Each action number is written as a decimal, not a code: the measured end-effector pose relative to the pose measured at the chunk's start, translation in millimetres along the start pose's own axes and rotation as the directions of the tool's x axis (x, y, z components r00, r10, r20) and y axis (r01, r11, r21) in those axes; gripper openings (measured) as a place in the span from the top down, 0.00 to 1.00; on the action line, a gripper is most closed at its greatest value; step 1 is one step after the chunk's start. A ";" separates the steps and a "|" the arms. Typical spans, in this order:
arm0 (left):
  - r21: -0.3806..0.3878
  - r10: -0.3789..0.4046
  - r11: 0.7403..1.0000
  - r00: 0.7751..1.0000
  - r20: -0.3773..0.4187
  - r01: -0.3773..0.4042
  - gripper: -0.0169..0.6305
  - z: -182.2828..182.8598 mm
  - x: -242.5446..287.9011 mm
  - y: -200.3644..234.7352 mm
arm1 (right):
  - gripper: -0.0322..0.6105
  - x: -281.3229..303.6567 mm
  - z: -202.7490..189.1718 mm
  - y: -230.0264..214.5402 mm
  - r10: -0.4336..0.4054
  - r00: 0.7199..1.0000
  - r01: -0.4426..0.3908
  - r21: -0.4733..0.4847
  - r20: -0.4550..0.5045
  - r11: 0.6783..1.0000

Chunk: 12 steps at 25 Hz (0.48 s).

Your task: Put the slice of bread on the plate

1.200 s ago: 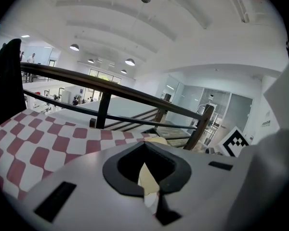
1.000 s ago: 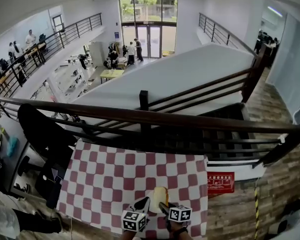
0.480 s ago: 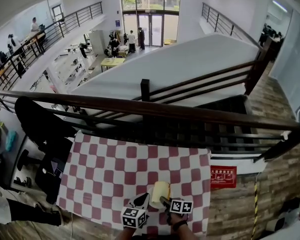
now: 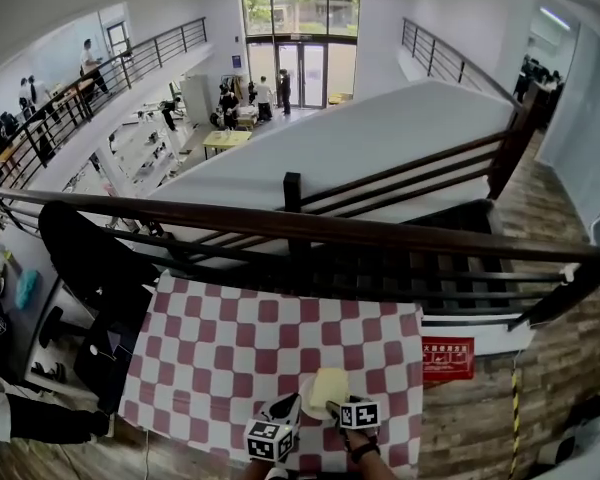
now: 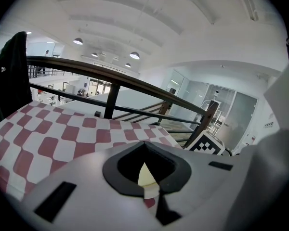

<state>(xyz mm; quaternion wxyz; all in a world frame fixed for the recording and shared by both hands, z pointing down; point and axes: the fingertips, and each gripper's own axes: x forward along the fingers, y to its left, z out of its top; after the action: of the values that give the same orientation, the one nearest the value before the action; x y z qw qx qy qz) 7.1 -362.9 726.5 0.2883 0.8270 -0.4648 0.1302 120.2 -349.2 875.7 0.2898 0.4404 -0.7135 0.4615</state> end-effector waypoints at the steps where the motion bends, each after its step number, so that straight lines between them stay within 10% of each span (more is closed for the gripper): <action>1: 0.005 -0.004 1.000 1.000 0.004 0.004 0.95 1.6 -1.6 -1.4 | 0.47 -4.3 2.5 -0.4 -0.021 1.000 0.021 -0.015 0.013 1.000; 12: 0.030 -0.041 0.999 0.996 0.081 0.039 0.95 19.5 -32.3 -6.2 | 0.46 -73.5 17.3 37.5 0.003 0.971 0.007 -0.042 0.238 0.999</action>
<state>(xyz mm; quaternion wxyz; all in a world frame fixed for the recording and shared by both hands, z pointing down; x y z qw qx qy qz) -5.9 -349.7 693.1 0.2595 0.8448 -0.4577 0.0971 119.1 -331.4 793.3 0.2122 0.4868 -0.7524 0.3898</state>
